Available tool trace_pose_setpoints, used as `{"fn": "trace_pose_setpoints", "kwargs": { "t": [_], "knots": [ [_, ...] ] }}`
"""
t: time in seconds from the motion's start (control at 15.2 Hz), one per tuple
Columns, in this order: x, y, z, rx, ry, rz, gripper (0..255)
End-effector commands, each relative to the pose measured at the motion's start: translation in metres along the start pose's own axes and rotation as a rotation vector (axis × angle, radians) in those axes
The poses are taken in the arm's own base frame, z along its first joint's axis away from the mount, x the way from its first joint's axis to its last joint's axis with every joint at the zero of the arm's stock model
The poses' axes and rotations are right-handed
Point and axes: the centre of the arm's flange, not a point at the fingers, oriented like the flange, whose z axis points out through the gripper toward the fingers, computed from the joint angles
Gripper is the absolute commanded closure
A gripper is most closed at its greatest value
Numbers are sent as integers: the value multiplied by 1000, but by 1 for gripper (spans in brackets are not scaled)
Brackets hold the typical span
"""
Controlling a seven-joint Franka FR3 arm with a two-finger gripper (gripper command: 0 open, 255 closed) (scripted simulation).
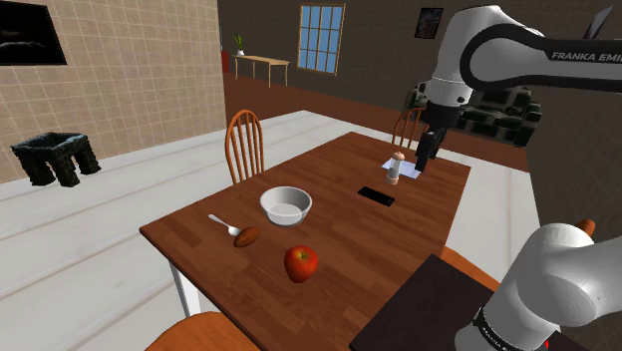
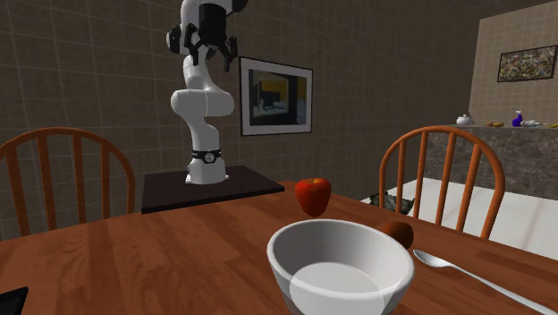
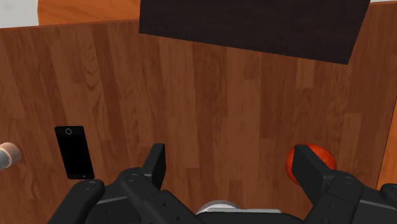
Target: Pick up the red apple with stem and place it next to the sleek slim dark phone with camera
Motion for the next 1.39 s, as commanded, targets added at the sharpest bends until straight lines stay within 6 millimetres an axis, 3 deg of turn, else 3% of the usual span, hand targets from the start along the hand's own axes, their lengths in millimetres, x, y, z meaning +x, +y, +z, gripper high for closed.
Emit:
{"fn": "trace_pose_setpoints", "kwargs": {
  "t": [0.0, 0.66, 1.32],
  "knots": [
    [0, 0, 0, 0, 0, 0, 0],
    [85, -57, 82, -9, 12, -271, 0],
    [152, -134, 164, -17, 23, -543, 0]
  ]
}}
